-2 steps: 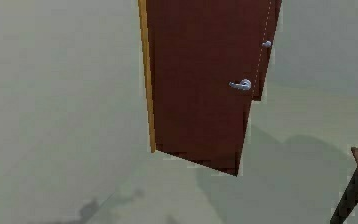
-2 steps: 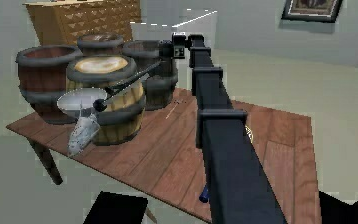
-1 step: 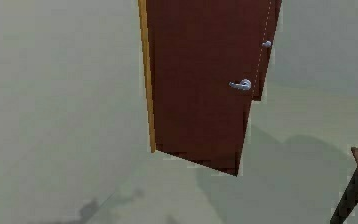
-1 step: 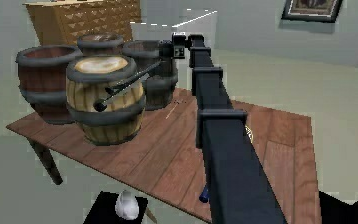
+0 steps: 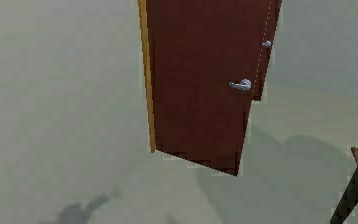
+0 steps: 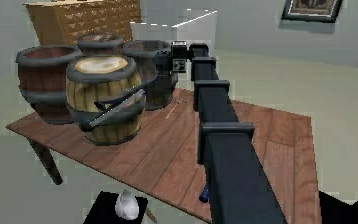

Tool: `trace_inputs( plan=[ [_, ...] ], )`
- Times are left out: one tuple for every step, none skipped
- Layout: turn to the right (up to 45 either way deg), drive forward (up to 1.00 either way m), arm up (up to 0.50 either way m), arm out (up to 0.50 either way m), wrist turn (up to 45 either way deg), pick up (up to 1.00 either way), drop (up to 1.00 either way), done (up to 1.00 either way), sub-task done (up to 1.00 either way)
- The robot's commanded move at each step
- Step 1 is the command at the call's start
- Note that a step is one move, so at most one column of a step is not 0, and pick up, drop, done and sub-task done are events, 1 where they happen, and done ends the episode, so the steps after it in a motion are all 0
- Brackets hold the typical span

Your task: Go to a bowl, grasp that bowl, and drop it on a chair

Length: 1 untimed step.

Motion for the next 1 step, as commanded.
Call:
trace_inputs(
  plan=[
    [0.0,0.0,0.0,0.0,0.0,0.0,0.0,1.0,0.0]
  ],
)
